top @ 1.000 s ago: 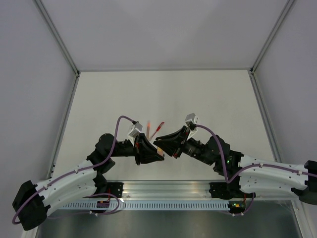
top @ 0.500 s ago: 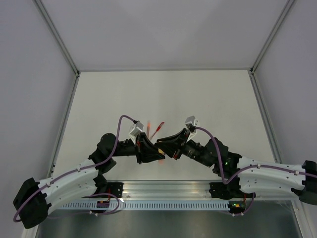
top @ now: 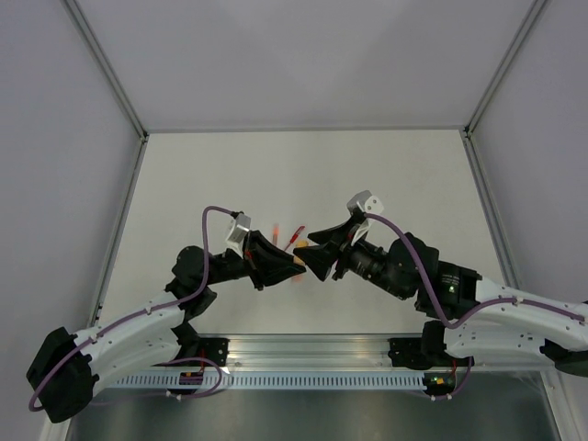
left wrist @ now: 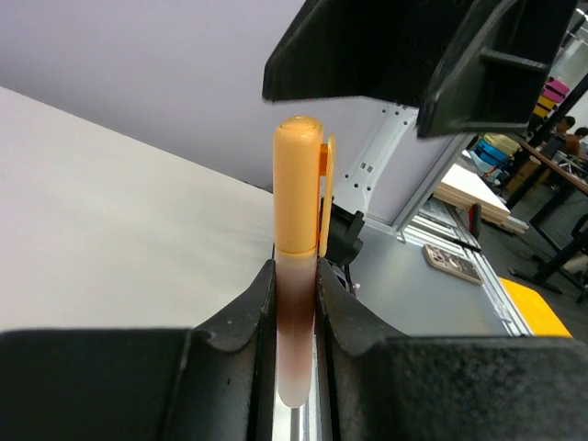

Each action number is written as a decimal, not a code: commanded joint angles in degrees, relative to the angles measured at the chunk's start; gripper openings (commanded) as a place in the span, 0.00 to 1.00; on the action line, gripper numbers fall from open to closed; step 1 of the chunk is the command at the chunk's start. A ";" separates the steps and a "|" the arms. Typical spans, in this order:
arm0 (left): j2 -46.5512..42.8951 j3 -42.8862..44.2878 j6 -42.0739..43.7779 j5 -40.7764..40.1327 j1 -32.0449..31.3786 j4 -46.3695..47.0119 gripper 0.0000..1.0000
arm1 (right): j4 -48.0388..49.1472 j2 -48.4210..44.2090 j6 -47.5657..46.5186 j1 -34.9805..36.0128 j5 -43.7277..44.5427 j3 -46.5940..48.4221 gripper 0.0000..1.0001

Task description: Insert the pens into the pen caps

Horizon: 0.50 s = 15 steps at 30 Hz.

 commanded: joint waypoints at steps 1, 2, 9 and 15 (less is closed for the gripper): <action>0.07 1.62 -0.53 -2.62 0.30 2.96 0.02 | -6.77 0.13 -3.48 0.24 4.45 5.17 0.60; -0.10 1.44 -0.35 -2.71 0.30 3.05 0.02 | -7.13 0.04 -4.01 0.24 4.54 5.61 0.61; -2.74 0.56 -0.44 -4.29 0.30 2.79 0.02 | -6.17 -4.52 -4.89 0.33 -4.05 0.37 0.70; -6.34 -0.58 -2.98 -7.81 0.30 4.89 0.02 | -1.52 -4.62 -6.65 0.33 -13.65 -6.94 0.68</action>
